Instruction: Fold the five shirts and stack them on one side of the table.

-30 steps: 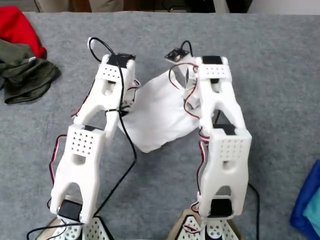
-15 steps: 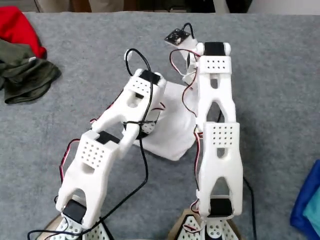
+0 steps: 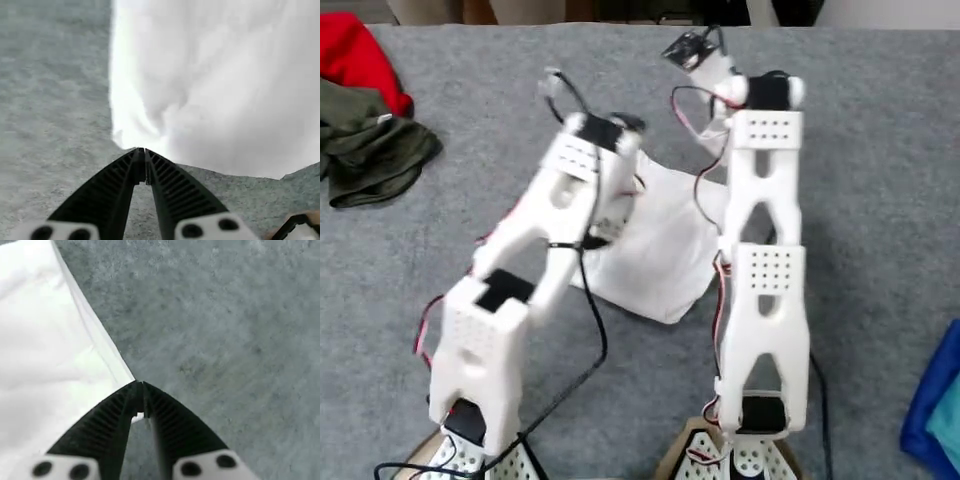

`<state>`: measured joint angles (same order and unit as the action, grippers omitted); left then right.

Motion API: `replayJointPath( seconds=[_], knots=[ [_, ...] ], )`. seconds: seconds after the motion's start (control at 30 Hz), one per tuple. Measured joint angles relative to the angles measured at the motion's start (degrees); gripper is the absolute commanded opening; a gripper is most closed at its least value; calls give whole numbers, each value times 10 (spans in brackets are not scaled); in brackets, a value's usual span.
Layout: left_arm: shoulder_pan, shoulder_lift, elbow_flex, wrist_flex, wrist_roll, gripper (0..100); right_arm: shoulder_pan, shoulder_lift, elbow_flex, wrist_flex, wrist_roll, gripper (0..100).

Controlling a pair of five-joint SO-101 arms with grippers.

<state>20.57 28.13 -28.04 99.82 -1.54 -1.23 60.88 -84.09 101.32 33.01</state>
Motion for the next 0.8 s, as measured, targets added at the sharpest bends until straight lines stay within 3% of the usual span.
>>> replayJointPath(
  seconds=[0.27, 0.43, 0.8],
  knots=[
    [-98, -131, 1, 3, 0, 21, 48, -279, 340, 0, -103, 9],
    [-102, -219, 34, 3, -21, 21, 47, -486, 615, -18, -164, 7],
    [-135, -498, 297, 3, -23, 21, 54, -743, 950, -59, -183, 9]
  ],
)
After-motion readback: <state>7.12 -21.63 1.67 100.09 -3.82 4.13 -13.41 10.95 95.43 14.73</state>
